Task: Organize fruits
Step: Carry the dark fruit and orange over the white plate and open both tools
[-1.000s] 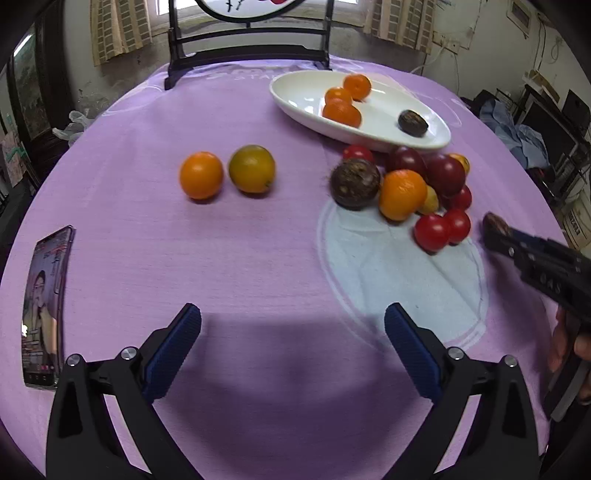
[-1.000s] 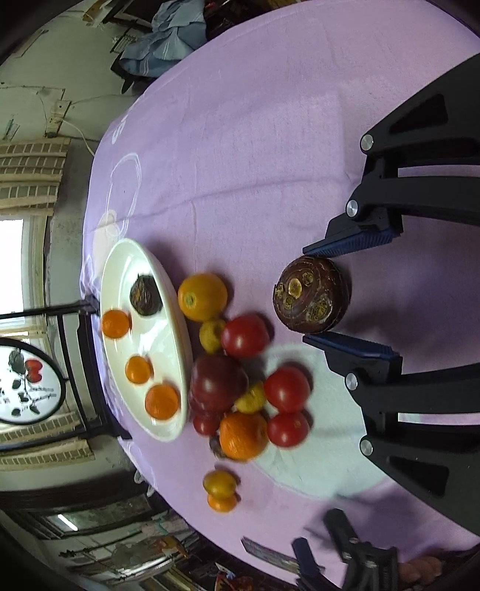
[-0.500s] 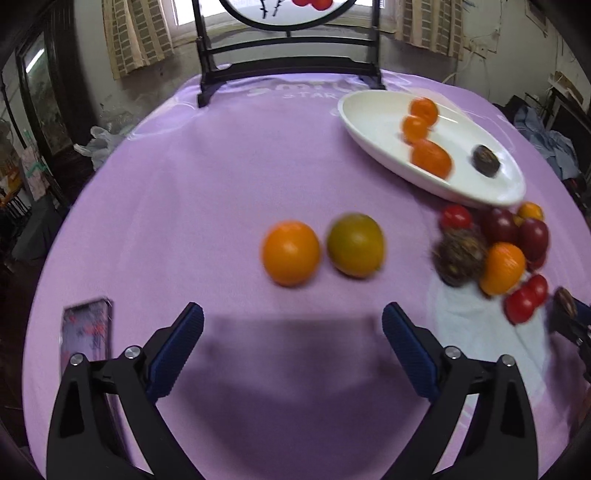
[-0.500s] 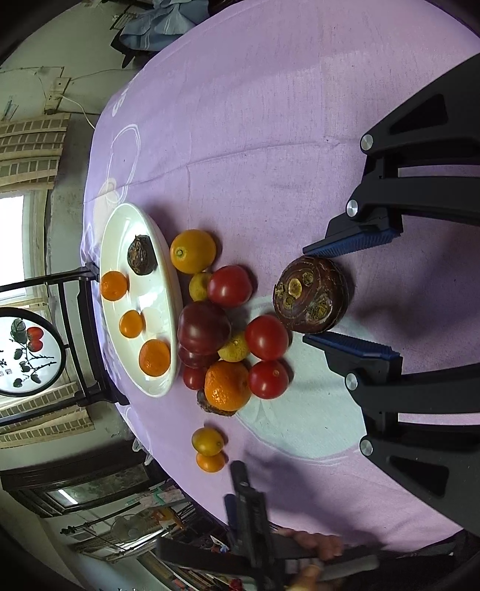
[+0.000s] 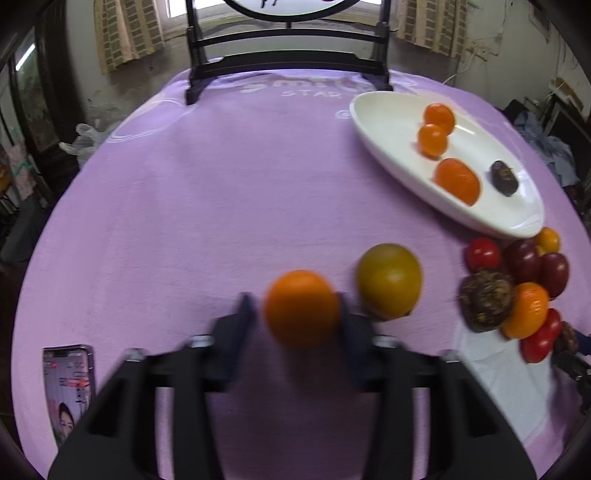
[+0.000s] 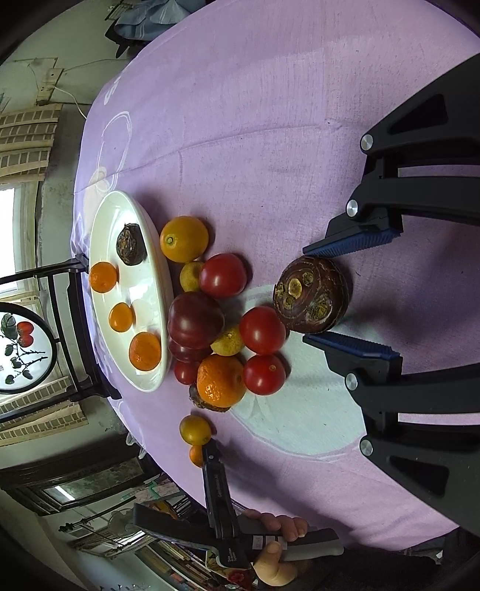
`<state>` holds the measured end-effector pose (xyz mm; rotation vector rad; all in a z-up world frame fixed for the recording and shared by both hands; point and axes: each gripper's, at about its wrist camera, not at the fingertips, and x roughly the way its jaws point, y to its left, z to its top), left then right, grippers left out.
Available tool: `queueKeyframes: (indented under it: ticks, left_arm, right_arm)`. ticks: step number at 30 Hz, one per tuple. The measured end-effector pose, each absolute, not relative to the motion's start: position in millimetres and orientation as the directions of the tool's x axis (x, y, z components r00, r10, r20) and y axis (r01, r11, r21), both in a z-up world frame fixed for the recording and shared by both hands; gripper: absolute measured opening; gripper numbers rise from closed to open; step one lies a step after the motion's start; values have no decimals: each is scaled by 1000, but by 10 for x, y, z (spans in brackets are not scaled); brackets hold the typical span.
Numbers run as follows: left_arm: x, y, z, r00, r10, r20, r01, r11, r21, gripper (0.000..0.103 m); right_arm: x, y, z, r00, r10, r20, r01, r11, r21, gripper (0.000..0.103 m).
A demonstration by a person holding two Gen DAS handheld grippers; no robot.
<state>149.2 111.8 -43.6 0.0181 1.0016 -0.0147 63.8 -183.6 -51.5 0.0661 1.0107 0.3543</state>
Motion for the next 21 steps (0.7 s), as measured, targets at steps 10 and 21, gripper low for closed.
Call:
queueKeyframes:
  ticks: [10,21]
  left_arm:
    - [1188,853,-183,584,-29,-811,65,998,12,36]
    - [938,359,556,697,-169,-697,208,978,-29,36]
  right_arm:
    - [597,-1864,-404,509,306,-805,-250,947,202,42]
    - [670,-1901,221,620,330,-712,-300,938,174,41]
